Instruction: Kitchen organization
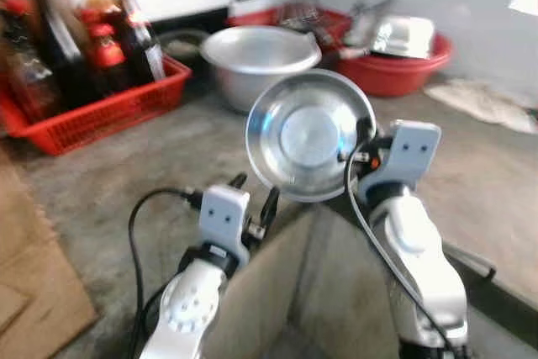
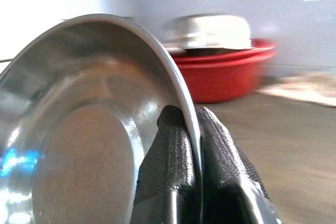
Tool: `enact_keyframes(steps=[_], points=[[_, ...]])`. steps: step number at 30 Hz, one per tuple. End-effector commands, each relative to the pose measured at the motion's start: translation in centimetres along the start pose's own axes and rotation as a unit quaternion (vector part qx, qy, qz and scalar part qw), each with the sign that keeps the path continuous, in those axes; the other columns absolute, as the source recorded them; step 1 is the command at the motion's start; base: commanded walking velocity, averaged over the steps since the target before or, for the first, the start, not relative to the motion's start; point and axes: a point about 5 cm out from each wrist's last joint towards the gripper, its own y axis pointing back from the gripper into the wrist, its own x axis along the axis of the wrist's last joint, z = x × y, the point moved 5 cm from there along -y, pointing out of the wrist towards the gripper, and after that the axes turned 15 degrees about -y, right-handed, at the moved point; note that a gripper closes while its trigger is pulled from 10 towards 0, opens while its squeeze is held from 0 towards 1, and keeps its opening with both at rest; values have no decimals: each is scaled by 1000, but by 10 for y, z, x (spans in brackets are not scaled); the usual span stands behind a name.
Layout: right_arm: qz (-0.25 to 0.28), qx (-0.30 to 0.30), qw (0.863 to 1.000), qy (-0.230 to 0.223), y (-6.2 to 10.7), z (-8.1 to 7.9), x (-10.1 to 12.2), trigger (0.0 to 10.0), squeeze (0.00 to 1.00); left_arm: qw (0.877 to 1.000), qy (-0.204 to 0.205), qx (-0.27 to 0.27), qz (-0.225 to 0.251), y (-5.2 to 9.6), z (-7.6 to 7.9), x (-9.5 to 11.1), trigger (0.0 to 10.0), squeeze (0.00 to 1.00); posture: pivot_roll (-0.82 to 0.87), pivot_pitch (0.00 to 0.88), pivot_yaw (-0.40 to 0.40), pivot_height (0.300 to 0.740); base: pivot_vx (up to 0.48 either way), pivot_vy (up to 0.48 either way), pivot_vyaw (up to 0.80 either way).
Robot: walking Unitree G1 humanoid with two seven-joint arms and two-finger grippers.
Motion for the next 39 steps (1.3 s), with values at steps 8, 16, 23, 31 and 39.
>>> enact_keyframes(steps=[8, 16, 23, 31, 39], points=[[27, 7, 1000, -2, -2, -5, 12, 0, 0, 1000, 8, 9, -3, -2, -3, -1, 10000, 0, 173, 57, -42, 740, 62, -261, -777], [28, 5, 1000, -2, -2, -5, 12, 0, 0, 1000, -5, 2, -2, -2, -2, -1, 10000, 0, 173, 58, -41, 740, 0, 0, -779], [30, 4, 1000, 0, -2, -5, 13, 0, 0, 1000, -3, 3, 0, -3, -2, -1, 10000, 0, 172, 58, -39, 740, 179, -330, -775], [34, -2, 999, 6, -3, -3, 15, 0, 0, 1000, 7, 15, -8, -4, -7, -3, 10000, 0, 174, 60, -39, 740, 96, -132, -762], [32, -9, 999, 20, -5, -1, 14, 10000, 0, 1000, -1, 5, -2, -2, -2, -2, 10000, 0, 173, 56, -39, 740, 167, -278, -51]])
